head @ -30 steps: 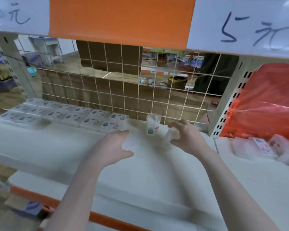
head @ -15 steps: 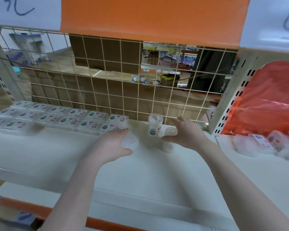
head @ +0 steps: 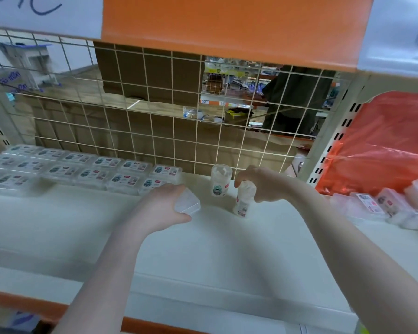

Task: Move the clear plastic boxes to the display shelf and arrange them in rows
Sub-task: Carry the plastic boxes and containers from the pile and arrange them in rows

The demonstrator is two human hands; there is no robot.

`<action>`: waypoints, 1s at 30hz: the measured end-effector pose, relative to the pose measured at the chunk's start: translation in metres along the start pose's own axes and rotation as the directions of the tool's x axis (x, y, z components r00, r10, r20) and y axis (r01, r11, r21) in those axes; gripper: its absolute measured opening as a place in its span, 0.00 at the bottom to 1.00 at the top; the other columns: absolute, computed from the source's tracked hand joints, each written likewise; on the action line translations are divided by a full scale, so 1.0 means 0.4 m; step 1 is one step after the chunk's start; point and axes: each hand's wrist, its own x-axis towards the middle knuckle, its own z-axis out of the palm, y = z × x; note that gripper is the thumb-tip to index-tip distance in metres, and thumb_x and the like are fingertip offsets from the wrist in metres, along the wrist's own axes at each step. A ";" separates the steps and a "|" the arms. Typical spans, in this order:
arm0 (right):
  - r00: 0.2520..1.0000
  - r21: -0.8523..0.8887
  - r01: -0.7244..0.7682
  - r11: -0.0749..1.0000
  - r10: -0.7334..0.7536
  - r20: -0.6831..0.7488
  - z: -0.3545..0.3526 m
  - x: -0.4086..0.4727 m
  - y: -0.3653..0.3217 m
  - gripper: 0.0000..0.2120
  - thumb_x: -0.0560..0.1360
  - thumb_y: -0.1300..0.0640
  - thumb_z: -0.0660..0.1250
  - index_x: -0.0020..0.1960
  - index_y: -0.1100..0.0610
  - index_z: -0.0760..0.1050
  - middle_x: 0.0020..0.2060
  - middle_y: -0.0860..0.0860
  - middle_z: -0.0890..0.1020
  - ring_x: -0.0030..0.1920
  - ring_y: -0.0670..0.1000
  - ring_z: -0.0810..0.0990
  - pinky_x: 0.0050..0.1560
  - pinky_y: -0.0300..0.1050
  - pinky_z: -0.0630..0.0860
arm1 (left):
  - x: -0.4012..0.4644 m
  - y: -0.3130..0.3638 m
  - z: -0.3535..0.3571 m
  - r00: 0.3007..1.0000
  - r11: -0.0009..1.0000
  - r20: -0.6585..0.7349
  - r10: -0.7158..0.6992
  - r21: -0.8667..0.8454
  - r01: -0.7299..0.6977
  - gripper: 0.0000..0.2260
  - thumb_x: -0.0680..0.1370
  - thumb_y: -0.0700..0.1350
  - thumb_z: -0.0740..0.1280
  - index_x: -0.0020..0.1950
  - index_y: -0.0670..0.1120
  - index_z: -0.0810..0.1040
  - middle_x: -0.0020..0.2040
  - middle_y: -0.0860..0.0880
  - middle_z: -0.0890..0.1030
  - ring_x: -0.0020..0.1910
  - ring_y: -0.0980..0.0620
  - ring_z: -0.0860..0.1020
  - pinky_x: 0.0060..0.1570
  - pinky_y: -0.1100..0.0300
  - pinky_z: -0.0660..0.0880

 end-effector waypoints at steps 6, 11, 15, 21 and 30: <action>0.989 -0.077 -0.137 0.988 0.131 -0.075 0.002 -0.002 0.000 0.29 0.70 0.42 0.71 0.65 0.56 0.70 0.58 0.54 0.75 0.56 0.56 0.75 0.50 0.47 0.73 | 0.001 -0.003 -0.002 1.000 1.000 0.002 0.004 -0.002 -0.004 0.30 0.73 0.52 0.69 0.73 0.50 0.63 0.68 0.49 0.69 0.66 0.50 0.67 0.55 0.61 0.66; 0.980 -0.121 -0.197 0.973 0.192 -0.053 -0.004 -0.001 -0.003 0.27 0.71 0.41 0.68 0.61 0.59 0.73 0.53 0.54 0.79 0.51 0.55 0.76 0.42 0.43 0.70 | 0.004 -0.002 0.002 1.000 1.000 0.010 0.004 0.011 -0.004 0.29 0.73 0.52 0.69 0.72 0.48 0.64 0.68 0.47 0.69 0.66 0.50 0.67 0.57 0.60 0.66; 0.990 -0.063 -0.141 0.988 0.142 0.003 -0.026 -0.004 -0.001 0.25 0.71 0.55 0.70 0.66 0.56 0.70 0.57 0.53 0.76 0.51 0.53 0.73 0.44 0.42 0.70 | 0.004 -0.003 0.005 1.000 1.000 0.029 0.007 0.020 -0.008 0.32 0.74 0.52 0.68 0.75 0.50 0.60 0.72 0.48 0.66 0.70 0.50 0.63 0.60 0.61 0.64; 0.997 -0.087 -0.074 0.993 0.074 -0.007 -0.033 0.029 0.008 0.27 0.70 0.66 0.67 0.67 0.54 0.69 0.59 0.55 0.74 0.50 0.53 0.72 0.41 0.42 0.69 | 0.005 0.001 0.005 0.999 0.999 0.050 0.010 0.035 -0.012 0.32 0.75 0.53 0.68 0.76 0.51 0.58 0.73 0.48 0.64 0.72 0.50 0.61 0.62 0.62 0.62; 0.998 0.082 -0.053 0.995 0.057 -0.042 -0.013 0.072 0.029 0.27 0.70 0.65 0.70 0.67 0.53 0.69 0.61 0.54 0.73 0.56 0.55 0.73 0.38 0.38 0.69 | 0.012 -0.010 0.015 0.998 0.999 0.061 0.021 0.023 -0.023 0.34 0.74 0.53 0.69 0.76 0.50 0.58 0.71 0.49 0.66 0.70 0.51 0.63 0.62 0.63 0.61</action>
